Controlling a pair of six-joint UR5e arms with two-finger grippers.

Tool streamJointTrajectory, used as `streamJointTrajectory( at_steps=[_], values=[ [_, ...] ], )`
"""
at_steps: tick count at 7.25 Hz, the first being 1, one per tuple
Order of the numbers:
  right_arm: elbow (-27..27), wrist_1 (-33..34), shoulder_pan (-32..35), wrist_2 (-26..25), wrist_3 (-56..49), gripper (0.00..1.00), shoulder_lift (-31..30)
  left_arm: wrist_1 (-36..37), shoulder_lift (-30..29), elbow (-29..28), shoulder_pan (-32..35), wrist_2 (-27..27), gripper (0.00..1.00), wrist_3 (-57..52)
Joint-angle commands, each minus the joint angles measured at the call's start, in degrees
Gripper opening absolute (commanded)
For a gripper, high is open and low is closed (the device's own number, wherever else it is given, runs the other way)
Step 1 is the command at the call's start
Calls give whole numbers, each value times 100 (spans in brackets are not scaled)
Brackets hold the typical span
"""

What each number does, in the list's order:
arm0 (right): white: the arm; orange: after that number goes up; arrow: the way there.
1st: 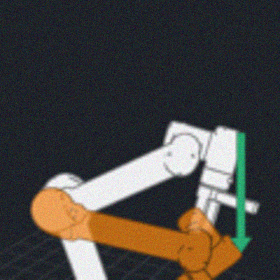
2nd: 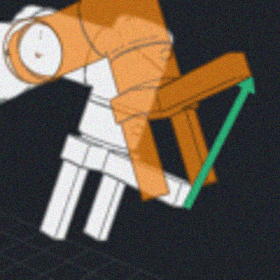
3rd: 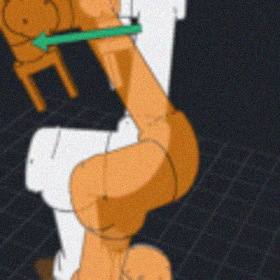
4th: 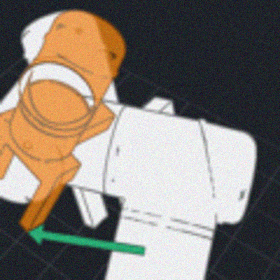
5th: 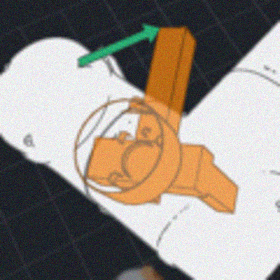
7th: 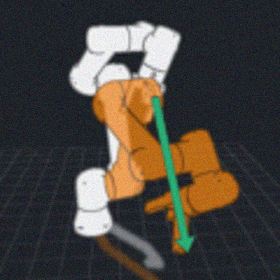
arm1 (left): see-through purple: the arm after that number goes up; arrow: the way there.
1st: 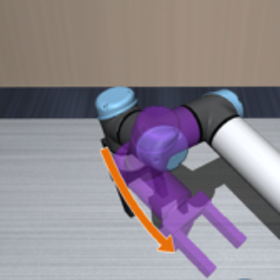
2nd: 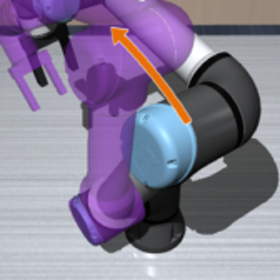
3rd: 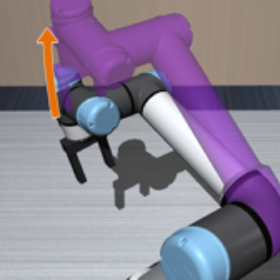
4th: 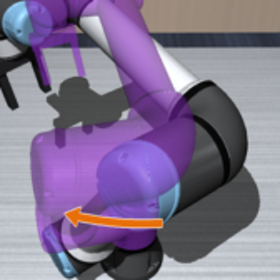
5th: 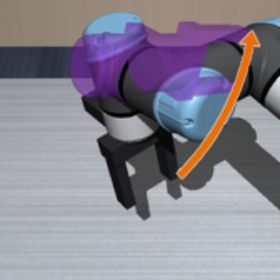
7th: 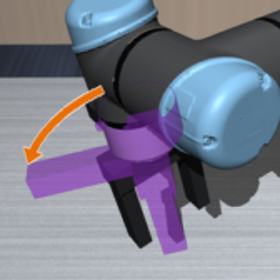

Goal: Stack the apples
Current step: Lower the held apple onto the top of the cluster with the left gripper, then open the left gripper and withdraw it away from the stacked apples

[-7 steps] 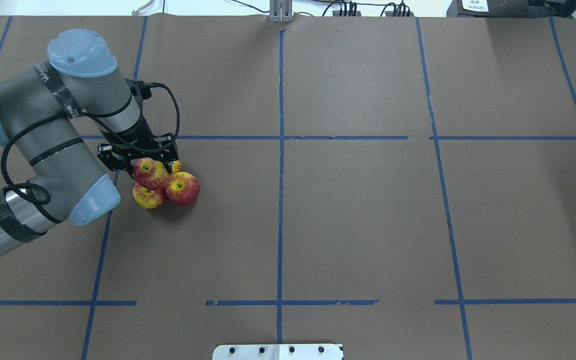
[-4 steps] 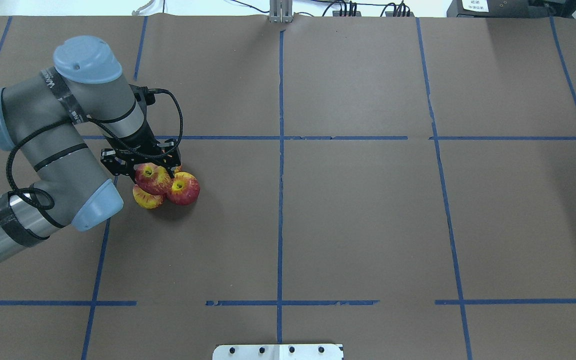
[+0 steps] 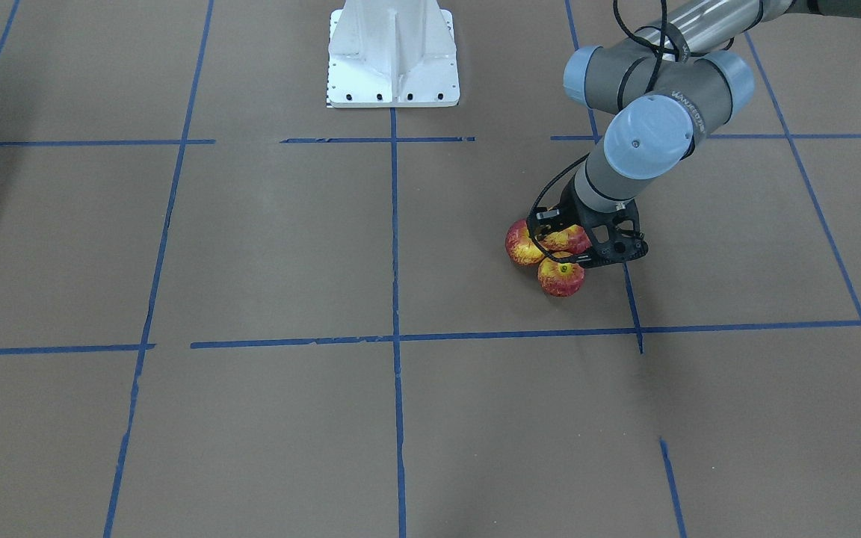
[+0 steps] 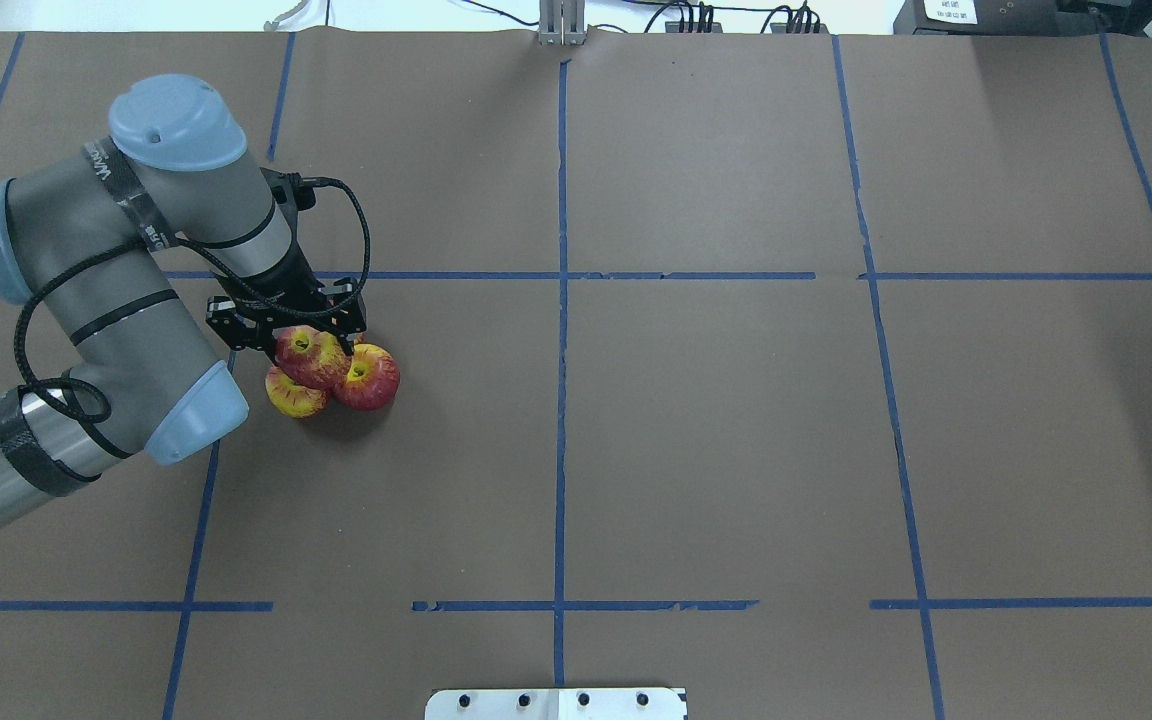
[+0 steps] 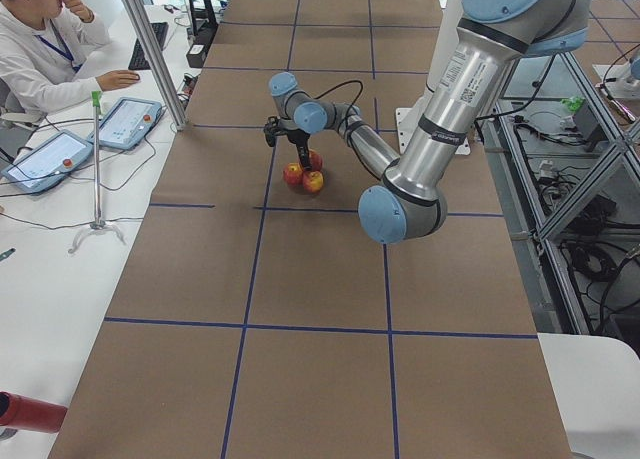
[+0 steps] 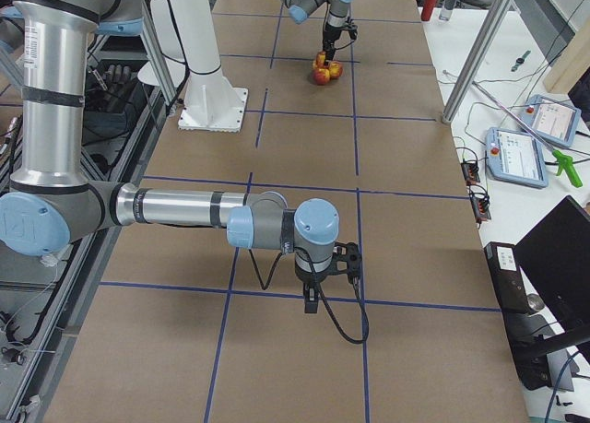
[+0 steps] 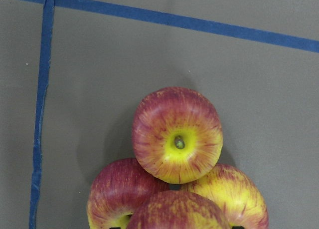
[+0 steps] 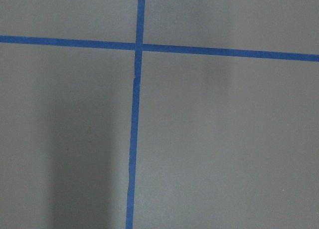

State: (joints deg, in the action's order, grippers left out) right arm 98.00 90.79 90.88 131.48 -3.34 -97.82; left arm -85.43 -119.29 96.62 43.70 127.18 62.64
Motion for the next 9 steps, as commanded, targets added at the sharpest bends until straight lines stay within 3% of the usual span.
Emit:
streamJointTrajectory(
  at_steps=[1,2,3,7,9],
  values=[
    [0,0,0,0,0,100,0,-167,11,-3,-2,-176,0,-7],
    [0,0,0,0,0,100,0,-167,11,-3,-2,-176,30,-7],
    [0,0,0,0,0,100,0,-167,28,-3,-2,-185,98,-7],
    [0,0,0,0,0,100,0,-1,177,320,137,-194,100,-41],
    [0,0,0,0,0,100,0,751,432,1259,759,-185,100,-758]
  ],
)
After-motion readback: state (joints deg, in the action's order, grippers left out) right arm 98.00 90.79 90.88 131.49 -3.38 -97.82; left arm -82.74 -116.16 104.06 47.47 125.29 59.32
